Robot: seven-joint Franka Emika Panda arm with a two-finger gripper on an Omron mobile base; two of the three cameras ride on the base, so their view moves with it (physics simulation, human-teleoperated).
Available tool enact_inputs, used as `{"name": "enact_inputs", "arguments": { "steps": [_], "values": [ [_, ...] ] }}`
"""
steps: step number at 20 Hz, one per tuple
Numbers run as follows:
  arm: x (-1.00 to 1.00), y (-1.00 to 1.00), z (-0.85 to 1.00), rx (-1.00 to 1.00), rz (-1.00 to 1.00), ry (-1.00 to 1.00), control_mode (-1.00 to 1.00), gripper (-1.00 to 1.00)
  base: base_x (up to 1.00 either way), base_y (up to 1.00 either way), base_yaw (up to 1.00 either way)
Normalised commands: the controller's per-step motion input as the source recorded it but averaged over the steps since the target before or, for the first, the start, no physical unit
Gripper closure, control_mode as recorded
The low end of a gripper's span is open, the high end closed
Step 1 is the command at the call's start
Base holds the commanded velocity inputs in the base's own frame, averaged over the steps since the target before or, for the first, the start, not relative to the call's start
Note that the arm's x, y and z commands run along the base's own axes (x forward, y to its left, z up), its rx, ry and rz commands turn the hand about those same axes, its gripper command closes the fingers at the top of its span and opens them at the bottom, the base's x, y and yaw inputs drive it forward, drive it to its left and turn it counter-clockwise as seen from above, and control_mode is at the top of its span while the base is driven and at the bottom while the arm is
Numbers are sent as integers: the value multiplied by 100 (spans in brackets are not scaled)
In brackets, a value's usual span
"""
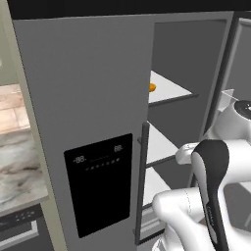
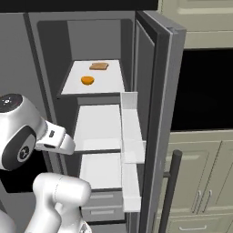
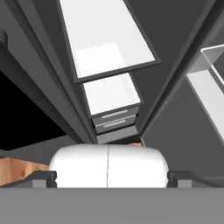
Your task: Pick up the mango and orange from the fridge and place one fruit on each plate on the dining counter.
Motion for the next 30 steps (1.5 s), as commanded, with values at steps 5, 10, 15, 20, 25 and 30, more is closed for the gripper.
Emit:
{"name": "enact_inputs", "arguments": {
  "steps": [5, 10, 15, 20, 25, 30],
  "values": [
    [0, 0, 0, 0, 0, 0, 100, -100, 55, -40, -2],
    [0, 0, 0, 0, 0, 0, 100, -100, 39, -41, 0],
    [0, 0, 0, 0, 0, 0, 100, -100, 55, -28, 1],
    [47, -1, 13, 10, 6, -4, -100, -100, 14, -2, 1],
    [43, 8, 80, 1, 2, -14, -100, -100, 0, 0, 0],
    [50, 23, 67, 0, 0, -8, -100, -100, 0, 0, 0]
  ]
}}
